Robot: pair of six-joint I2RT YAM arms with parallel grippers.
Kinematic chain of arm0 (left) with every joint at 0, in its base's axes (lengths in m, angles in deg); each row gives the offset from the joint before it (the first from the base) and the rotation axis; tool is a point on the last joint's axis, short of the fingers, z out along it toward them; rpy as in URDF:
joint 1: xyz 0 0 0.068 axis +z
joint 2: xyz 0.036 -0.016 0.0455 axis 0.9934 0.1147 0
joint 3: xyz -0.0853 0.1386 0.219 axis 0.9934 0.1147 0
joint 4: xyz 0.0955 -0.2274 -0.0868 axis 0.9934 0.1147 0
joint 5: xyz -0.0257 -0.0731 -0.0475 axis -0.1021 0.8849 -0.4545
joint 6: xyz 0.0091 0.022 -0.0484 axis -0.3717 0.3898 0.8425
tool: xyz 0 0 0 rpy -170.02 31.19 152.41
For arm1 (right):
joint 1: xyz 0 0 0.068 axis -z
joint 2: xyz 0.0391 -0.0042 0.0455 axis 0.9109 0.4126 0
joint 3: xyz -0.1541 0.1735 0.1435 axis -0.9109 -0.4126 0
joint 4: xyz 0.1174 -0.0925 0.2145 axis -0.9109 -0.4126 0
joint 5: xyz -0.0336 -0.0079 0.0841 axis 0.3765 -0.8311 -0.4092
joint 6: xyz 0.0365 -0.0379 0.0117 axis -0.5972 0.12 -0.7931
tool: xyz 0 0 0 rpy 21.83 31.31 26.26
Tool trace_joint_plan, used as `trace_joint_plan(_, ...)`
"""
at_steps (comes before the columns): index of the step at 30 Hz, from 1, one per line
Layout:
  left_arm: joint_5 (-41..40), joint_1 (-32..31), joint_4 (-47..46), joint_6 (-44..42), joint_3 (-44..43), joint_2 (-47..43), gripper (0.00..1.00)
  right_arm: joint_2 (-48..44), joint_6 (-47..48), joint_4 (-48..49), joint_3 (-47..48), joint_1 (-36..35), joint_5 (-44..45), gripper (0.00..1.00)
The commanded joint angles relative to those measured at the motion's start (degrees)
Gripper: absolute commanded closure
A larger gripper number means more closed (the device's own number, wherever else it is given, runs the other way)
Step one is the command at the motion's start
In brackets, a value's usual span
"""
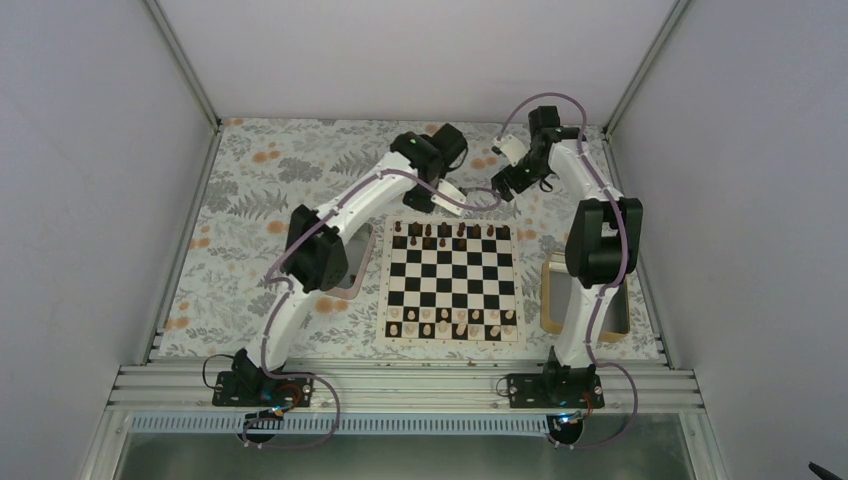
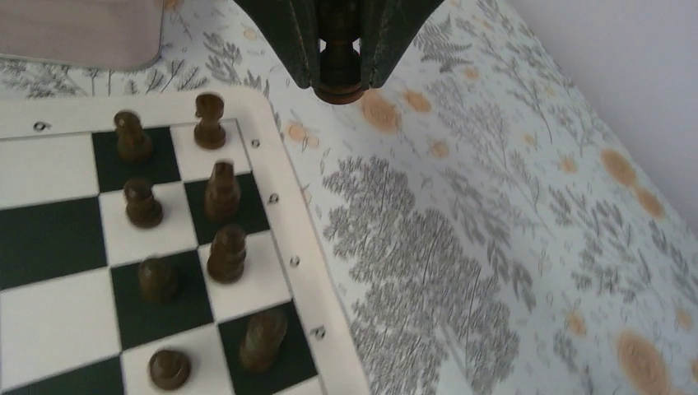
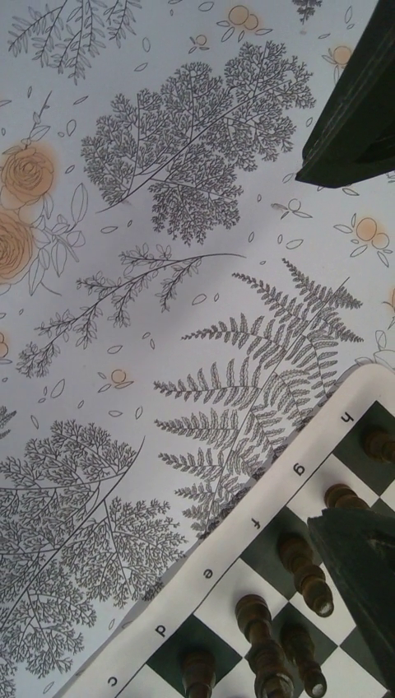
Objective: Set up the chess pieces on the board
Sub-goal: Place the chess piece on the chessboard.
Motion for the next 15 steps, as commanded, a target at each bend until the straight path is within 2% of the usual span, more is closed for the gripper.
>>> trace_joint_plan(1,-2.1,-3.1,4.8,-2.3,-5.7,2.3,0.9,-1.3,-1.2,-0.3,1.6,1.1,-1.2,0.0)
trace_joint_plan(7,-2.9,-7.4,4.4,-4.8,-10.9,5.5,0.9,-1.1,-2.2,-0.2,2.5,2.2,-1.1,0.0)
trace_joint_plan(15,-4.2,-12.3,0.1,-7.6,-8.6,7.0,0.9,-0.4,-4.5,-0.3,5.1,3.6,-1.4,0.0)
